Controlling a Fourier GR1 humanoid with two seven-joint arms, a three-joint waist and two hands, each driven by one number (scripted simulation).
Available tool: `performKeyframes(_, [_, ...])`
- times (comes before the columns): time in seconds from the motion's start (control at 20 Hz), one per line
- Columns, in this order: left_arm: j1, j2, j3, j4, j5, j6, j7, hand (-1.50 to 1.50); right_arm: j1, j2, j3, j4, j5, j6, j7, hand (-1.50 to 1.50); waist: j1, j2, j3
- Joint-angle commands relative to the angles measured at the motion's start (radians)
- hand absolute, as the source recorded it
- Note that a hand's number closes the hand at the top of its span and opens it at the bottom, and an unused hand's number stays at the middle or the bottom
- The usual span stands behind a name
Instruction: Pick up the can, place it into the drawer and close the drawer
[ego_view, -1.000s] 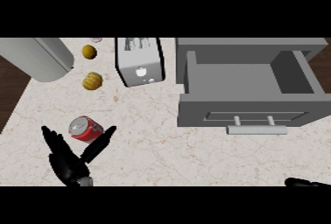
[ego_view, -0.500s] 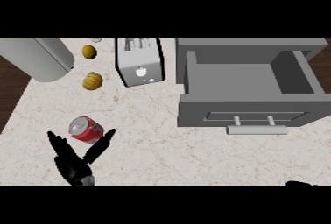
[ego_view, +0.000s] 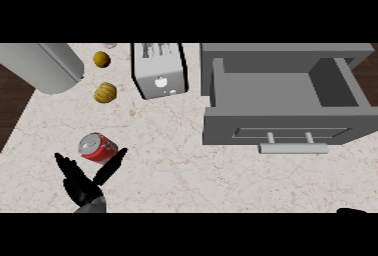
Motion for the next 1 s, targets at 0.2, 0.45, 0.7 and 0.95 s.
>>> performKeyframes(0.2, [-0.169, 0.062, 0.145, 0.302, 0.038, -0.166, -0.118, -1.5, 0.057, 0.043, 0.013, -0.015, 0.023, 0.03, -0.048, -1.5, -0.005, 0.001, 0.0])
performKeyframes(0.45, [-0.189, 0.108, 0.104, 0.322, 0.017, -0.266, -0.063, -1.5, -0.016, 0.01, -0.015, -0.017, 0.01, 0.007, 0.009, -1.5, -0.006, 0.001, 0.0])
performKeyframes(0.7, [-0.256, 0.061, 0.099, 0.363, 0.005, -0.281, -0.104, 1.5, -0.044, -0.001, -0.01, -0.047, 0.011, -0.003, 0.067, -1.5, -0.004, 0.001, -0.001])
performKeyframes(0.95, [-0.293, 0.125, 0.138, 0.466, 0.014, -0.411, -0.14, 1.5, 0.02, 0.055, 0.026, -0.055, 0.084, 0.005, -0.024, -1.5, -0.005, 0.002, 0.0])
